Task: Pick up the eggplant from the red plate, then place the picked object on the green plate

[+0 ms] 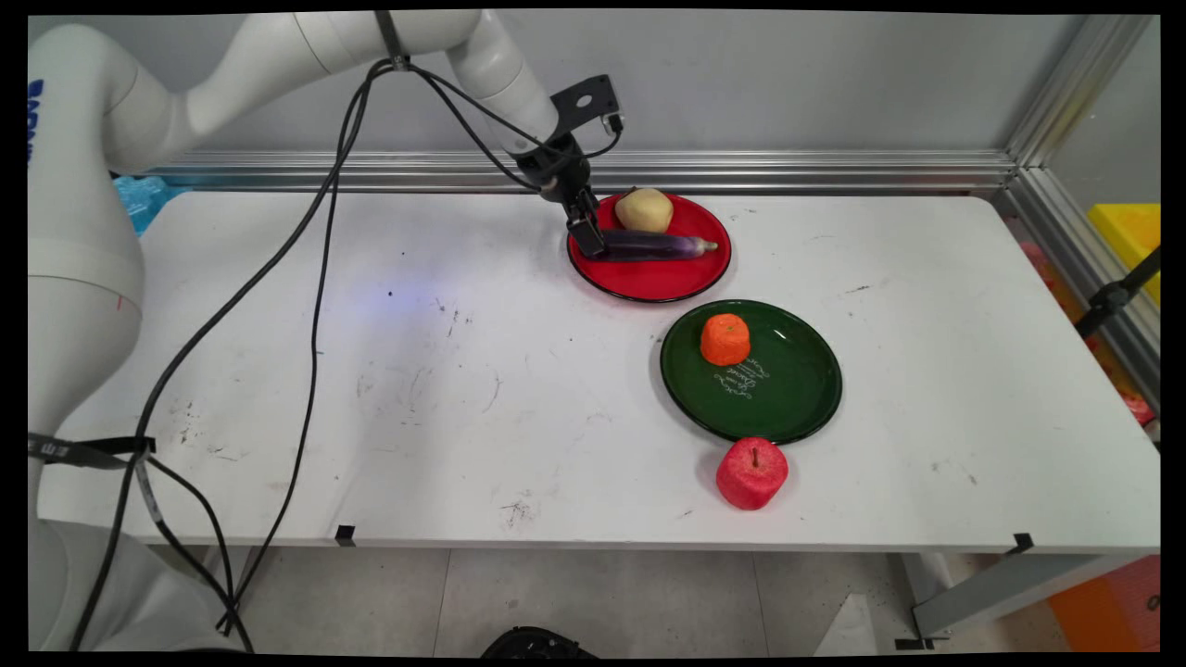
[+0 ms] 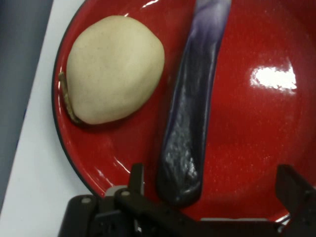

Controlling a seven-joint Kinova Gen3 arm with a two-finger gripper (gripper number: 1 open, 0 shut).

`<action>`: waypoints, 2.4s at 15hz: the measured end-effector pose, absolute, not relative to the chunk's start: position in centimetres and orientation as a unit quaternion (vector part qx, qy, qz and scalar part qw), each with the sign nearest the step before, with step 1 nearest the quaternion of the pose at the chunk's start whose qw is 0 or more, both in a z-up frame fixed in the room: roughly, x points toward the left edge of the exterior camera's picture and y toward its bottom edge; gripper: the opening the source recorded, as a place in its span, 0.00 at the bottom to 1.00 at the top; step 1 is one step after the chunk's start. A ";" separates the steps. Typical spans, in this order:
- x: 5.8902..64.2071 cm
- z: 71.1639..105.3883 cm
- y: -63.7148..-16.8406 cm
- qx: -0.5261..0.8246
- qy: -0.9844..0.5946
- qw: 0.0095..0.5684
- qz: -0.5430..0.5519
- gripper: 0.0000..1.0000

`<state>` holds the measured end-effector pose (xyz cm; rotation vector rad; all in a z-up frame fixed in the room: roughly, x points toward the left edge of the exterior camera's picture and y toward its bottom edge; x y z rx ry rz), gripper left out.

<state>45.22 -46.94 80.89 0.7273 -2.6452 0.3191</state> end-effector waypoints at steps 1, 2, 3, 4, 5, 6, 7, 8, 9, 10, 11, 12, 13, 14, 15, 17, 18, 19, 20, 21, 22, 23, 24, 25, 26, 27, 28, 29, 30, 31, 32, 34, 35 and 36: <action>45.3 80.6 -47.1 0.259 -0.940 0.189 0.113 1.00; 45.3 80.4 -47.2 0.260 -0.940 0.190 0.113 1.00; 45.4 80.1 -47.3 0.261 -0.940 0.190 0.113 1.00; 45.4 79.9 -47.4 0.262 -0.939 0.191 0.113 1.00; 45.5 79.6 -47.6 0.263 -0.939 0.192 0.112 1.00; 45.5 79.3 -47.7 0.263 -0.939 0.193 0.112 1.00; 45.5 79.0 -47.8 0.264 -0.938 0.194 0.112 1.00; 45.5 78.8 -47.9 0.265 -0.938 0.195 0.111 1.00; 45.5 78.5 -48.0 0.266 -0.937 0.196 0.111 1.00; 45.5 78.3 -48.1 0.266 -0.937 0.197 0.111 1.00; 45.5 78.1 -48.2 0.267 -0.937 0.198 0.111 1.00; 45.5 78.0 -48.2 0.267 -0.936 0.199 0.112 1.00; 45.5 77.8 -48.3 0.268 -0.936 0.199 0.111 1.00; 45.5 77.7 -48.3 0.268 -0.936 0.200 0.112 1.00; 45.5 77.5 -48.4 0.269 -0.935 0.200 0.112 1.00; 45.5 77.3 -48.4 0.270 -0.935 0.201 0.112 0.00; 45.5 77.1 -48.4 0.271 -0.935 0.201 0.112 0.00; 45.5 77.0 -48.4 0.271 -0.934 0.202 0.112 0.00; 45.5 76.8 -48.4 0.272 -0.934 0.202 0.111 0.00; 45.5 76.8 -48.4 0.272 -0.934 0.202 0.110 0.00; 45.5 76.7 -48.4 0.272 -0.934 0.202 0.110 0.00; 45.5 76.6 -48.4 0.273 -0.934 0.202 0.110 0.00; 45.5 76.6 -48.3 0.273 -0.934 0.202 0.109 0.00; 45.5 76.6 -48.3 0.273 -0.934 0.202 0.109 0.00; 45.5 76.7 -48.2 0.273 -0.934 0.202 0.109 0.00; 45.4 76.9 -48.1 0.273 -0.934 0.202 0.109 0.00; 45.2 77.2 -48.0 0.273 -0.934 0.204 0.108 0.00; 44.9 77.7 -47.9 0.273 -0.933 0.206 0.108 0.00; 44.5 78.2 -47.7 0.273 -0.933 0.210 0.107 0.00; 44.1 78.8 -47.5 0.273 -0.932 0.213 0.106 0.00; 43.6 79.4 -47.3 0.273 -0.931 0.217 0.105 0.00; 41.9 81.0 -46.6 0.274 -0.929 0.226 0.103 0.00; 41.1 81.7 -46.3 0.274 -0.928 0.230 0.101 0.00; 40.4 82.3 -45.9 0.275 -0.927 0.234 0.098 0.00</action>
